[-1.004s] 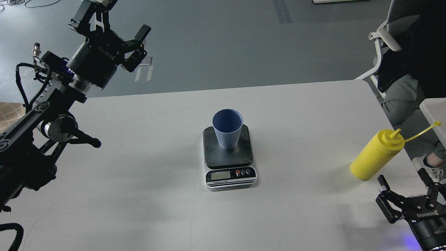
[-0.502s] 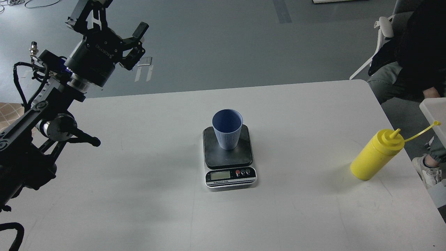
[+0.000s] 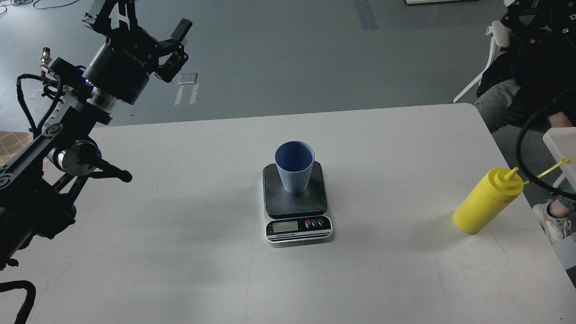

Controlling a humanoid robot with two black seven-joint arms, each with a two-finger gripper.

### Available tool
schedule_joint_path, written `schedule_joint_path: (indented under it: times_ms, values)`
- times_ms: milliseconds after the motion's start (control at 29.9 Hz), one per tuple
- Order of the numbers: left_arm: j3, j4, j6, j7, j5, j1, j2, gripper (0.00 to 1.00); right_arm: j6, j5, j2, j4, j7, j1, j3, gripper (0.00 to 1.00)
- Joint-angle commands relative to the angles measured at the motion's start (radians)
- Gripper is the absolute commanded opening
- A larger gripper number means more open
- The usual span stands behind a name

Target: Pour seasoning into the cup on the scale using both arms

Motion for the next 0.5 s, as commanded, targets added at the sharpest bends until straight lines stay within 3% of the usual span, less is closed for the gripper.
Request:
schedule_joint_path:
  times_ms: [0,167,468]
  values:
    - [0.0,0.031,-0.006,0.0,-0.005,-0.043,-0.026,0.98,0.0,-0.109,0.172,-0.1,0.002,0.136,-0.049,0.99]
    - [0.0,0.101,-0.012,0.0,-0.065,-0.132,-0.087,0.98,0.0,-0.195,0.334,-0.117,0.002,0.221,-0.055,0.99]
    - [0.003,0.128,-0.005,0.0,-0.088,-0.158,-0.213,0.98,0.0,-0.224,0.334,-0.117,0.005,0.203,-0.057,0.99]
